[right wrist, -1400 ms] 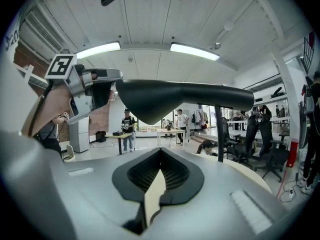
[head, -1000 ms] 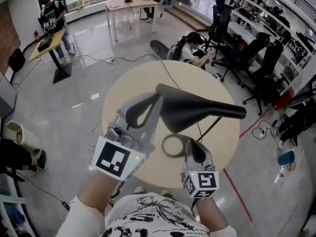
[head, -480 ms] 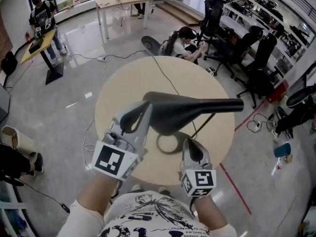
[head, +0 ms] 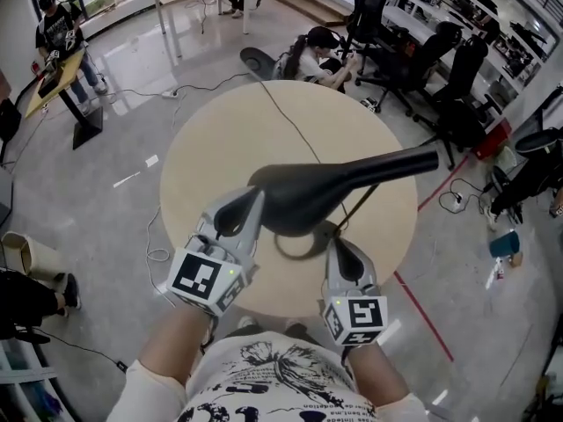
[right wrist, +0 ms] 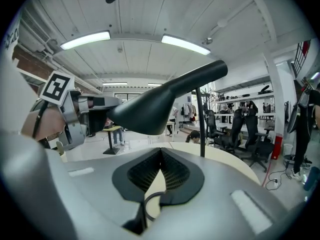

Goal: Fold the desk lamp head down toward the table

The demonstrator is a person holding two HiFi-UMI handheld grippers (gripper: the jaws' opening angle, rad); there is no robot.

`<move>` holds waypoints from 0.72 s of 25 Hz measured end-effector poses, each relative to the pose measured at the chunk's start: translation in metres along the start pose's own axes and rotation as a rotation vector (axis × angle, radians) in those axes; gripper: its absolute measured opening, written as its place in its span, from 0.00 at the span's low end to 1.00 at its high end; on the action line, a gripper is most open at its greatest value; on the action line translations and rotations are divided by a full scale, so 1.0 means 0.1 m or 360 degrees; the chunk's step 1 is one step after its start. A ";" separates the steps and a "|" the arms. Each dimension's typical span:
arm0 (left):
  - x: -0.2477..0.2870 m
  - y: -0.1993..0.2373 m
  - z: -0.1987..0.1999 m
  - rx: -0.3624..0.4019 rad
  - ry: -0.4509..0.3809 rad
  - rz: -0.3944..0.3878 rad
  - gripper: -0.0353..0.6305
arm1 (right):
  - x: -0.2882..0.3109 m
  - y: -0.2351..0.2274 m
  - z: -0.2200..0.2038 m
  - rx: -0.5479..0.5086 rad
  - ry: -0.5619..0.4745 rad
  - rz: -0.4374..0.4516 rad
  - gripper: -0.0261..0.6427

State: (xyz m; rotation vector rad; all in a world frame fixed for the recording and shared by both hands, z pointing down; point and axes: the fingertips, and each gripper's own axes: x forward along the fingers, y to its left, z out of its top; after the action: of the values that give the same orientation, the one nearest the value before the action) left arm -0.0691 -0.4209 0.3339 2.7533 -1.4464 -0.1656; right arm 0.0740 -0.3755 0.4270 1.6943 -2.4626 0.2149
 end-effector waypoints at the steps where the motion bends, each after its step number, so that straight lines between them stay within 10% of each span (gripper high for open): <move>1: 0.01 -0.02 -0.04 -0.0008 0.0015 -0.0009 0.06 | -0.01 0.00 0.01 -0.0001 -0.0002 -0.0004 0.05; 18: 0.34 -0.47 -0.77 -0.0071 0.0248 -0.0242 0.06 | -0.26 -0.28 -0.16 -0.0046 0.0068 -0.0145 0.05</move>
State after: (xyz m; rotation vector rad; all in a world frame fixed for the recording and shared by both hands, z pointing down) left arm -0.0034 -0.4244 0.4044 2.7684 -1.1835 0.0135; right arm 0.1103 -0.3589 0.4382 1.7663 -2.3401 0.2016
